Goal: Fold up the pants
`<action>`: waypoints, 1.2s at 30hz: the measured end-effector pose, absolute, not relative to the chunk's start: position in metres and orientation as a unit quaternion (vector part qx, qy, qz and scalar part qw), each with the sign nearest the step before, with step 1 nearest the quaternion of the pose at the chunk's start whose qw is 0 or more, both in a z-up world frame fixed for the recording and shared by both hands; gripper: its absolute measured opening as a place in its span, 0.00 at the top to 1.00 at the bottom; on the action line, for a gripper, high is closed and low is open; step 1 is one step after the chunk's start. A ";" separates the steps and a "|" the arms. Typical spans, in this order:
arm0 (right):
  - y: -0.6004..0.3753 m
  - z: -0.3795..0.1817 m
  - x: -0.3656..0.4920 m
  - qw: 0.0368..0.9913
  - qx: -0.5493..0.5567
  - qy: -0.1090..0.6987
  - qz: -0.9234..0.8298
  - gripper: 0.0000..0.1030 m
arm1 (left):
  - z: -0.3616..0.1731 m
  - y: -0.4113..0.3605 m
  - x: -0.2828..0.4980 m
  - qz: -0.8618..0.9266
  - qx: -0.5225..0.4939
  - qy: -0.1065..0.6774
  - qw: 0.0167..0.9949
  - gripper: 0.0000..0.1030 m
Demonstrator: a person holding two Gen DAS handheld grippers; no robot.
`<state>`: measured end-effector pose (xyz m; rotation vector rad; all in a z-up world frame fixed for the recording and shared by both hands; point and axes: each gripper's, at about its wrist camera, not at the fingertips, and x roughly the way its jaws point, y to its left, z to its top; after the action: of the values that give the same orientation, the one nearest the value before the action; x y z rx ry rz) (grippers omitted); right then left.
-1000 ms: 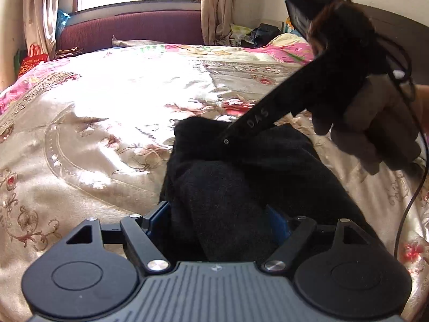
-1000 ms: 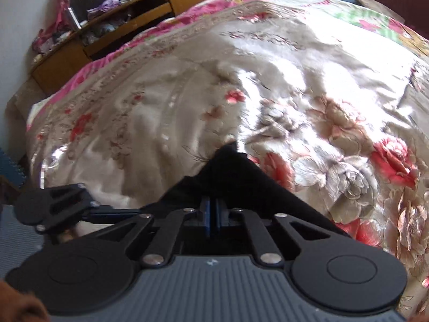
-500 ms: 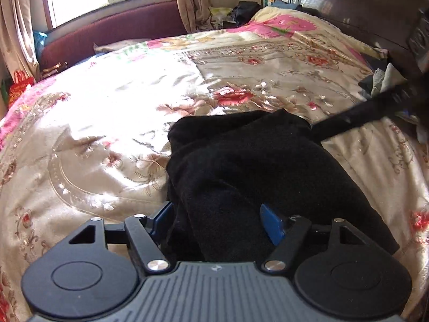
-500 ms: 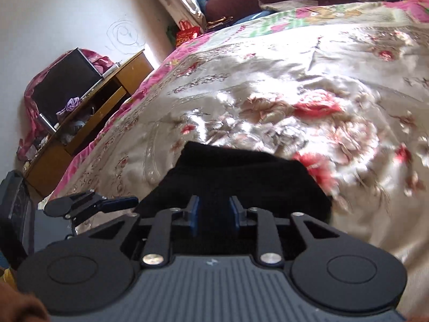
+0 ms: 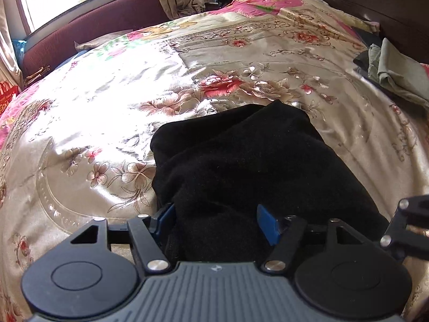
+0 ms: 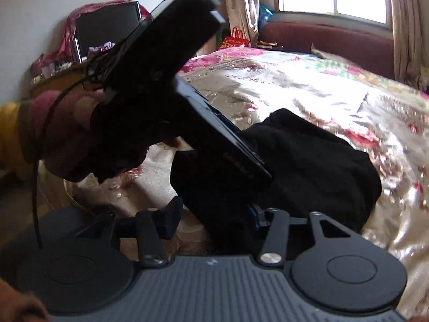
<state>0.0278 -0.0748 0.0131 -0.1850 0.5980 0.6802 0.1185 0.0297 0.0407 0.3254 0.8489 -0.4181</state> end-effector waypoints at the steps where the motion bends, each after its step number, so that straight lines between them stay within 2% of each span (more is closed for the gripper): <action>1: -0.062 0.008 0.026 0.896 -0.113 0.280 0.325 0.48 | 0.042 0.032 0.121 -0.199 0.153 0.406 0.878 0.35; 2: -0.052 0.004 0.027 0.896 -0.127 0.278 0.321 0.50 | 0.045 0.035 0.123 -0.198 0.147 0.404 0.881 0.45; 3: -0.043 0.000 0.031 0.897 -0.134 0.282 0.312 0.50 | 0.050 0.038 0.126 -0.196 0.139 0.402 0.883 0.48; 4: -0.040 -0.001 0.031 0.900 -0.134 0.284 0.303 0.63 | 0.054 0.042 0.128 -0.198 0.129 0.400 0.885 0.55; 5: -0.038 0.000 0.033 0.904 -0.131 0.283 0.294 0.81 | 0.059 0.046 0.129 -0.200 0.125 0.396 0.887 0.63; 6: -0.040 0.005 0.034 0.907 -0.122 0.284 0.285 0.84 | 0.064 0.048 0.130 -0.204 0.123 0.392 0.888 0.66; 7: -0.044 0.011 0.038 0.908 -0.103 0.290 0.285 0.87 | 0.068 0.049 0.132 -0.207 0.123 0.389 0.889 0.72; 8: -0.049 0.016 0.040 0.909 -0.088 0.293 0.283 0.92 | 0.071 0.050 0.133 -0.208 0.124 0.387 0.890 0.74; 10: -0.059 0.026 0.046 0.912 -0.050 0.299 0.277 0.92 | 0.074 0.053 0.133 -0.209 0.129 0.387 0.889 0.74; 12: -0.073 0.029 0.050 0.911 -0.003 0.312 0.271 0.92 | 0.075 0.062 0.132 -0.224 0.103 0.401 0.882 0.71; 14: -0.081 0.028 0.055 0.906 0.032 0.325 0.268 0.92 | 0.075 0.071 0.128 -0.234 0.072 0.411 0.878 0.51; 17: -0.079 0.024 0.051 0.905 0.022 0.323 0.274 0.92 | 0.071 0.076 0.123 -0.237 0.064 0.424 0.872 0.32; 22: -0.065 0.016 0.036 0.911 -0.023 0.305 0.275 0.89 | 0.052 0.059 0.130 -0.232 0.095 0.445 0.860 0.31; 25: -0.063 0.014 0.033 0.914 -0.043 0.296 0.275 0.83 | 0.052 0.051 0.134 -0.238 0.112 0.448 0.854 0.40; 27: -0.055 0.011 0.030 0.916 -0.074 0.281 0.278 0.67 | 0.051 0.049 0.137 -0.239 0.120 0.453 0.851 0.42; 28: -0.051 0.010 0.029 0.916 -0.084 0.275 0.280 0.53 | 0.050 0.051 0.141 -0.239 0.114 0.460 0.848 0.41; 29: -0.046 0.008 0.030 0.915 -0.094 0.269 0.285 0.47 | 0.049 0.054 0.145 -0.237 0.104 0.467 0.846 0.40; 34: -0.022 0.001 0.027 0.918 -0.153 0.238 0.279 0.47 | 0.053 0.062 0.139 -0.221 0.094 0.466 0.852 0.26; 36: -0.024 -0.003 0.032 0.923 -0.162 0.232 0.262 0.64 | 0.051 0.063 0.135 -0.212 0.094 0.465 0.854 0.22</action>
<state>0.0316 -0.0235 -0.0028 -0.3335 0.4753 0.5377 0.1347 0.0629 0.0510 0.1986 0.9784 -0.4464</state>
